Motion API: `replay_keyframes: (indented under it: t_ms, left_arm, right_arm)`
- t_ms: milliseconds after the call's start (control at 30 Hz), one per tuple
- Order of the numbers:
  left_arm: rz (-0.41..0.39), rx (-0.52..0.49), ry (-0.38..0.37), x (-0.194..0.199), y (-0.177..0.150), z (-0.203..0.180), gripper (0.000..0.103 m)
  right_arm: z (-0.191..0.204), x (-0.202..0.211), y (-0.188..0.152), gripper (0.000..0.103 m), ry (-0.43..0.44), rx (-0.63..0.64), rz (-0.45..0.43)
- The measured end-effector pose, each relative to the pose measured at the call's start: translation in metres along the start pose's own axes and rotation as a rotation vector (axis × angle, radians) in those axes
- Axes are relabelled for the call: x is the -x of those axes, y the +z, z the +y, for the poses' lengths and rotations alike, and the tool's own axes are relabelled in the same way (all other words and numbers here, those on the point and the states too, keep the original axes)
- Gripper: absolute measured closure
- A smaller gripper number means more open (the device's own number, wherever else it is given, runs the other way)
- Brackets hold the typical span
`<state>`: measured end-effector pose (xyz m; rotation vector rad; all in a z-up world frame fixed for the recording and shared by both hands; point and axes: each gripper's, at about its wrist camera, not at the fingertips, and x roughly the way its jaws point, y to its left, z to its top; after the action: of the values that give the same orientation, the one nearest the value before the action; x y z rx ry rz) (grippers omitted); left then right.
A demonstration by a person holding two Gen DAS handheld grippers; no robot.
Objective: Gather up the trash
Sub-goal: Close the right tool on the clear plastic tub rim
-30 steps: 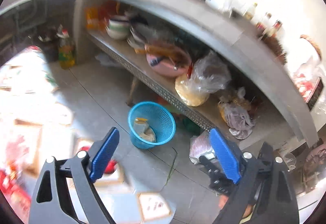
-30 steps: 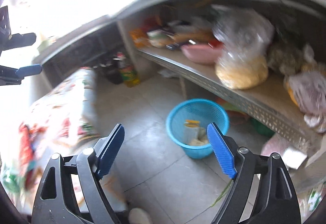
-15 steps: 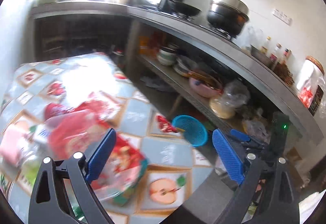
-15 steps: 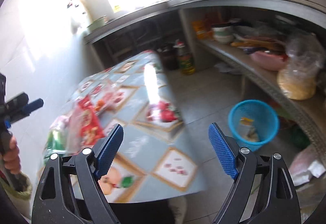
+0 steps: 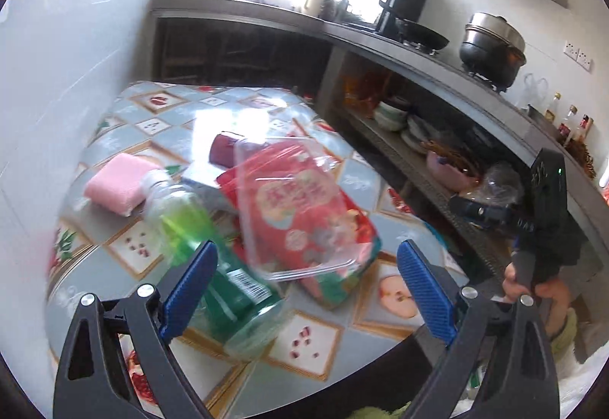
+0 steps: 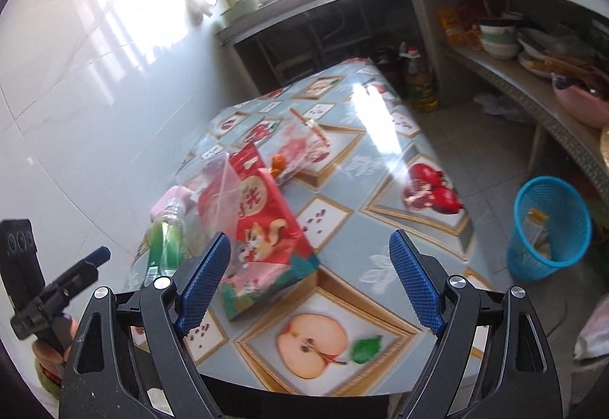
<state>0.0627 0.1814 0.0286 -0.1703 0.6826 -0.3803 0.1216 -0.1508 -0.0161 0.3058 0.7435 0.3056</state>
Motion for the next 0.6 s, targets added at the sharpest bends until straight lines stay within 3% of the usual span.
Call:
replay_keyframes:
  t_ms: [133,367,600]
  left_arm:
    - [0.019,0.053,0.039,-0.006,-0.007,0.019,0.010]
    - [0.068,0.306,0.085,-0.037,-0.001,0.075,0.010]
    - [0.087,0.477,0.135,-0.062,0.006,0.120,0.014]
  right_arm:
    - [0.020,-0.014,0.002,0.022,0.033,0.025,0.021]
    - [0.047,-0.039,0.001,0.028,0.070,0.061,0.063]
    - [0.063,-0.066,0.004,0.037,0.092,0.059,0.109]
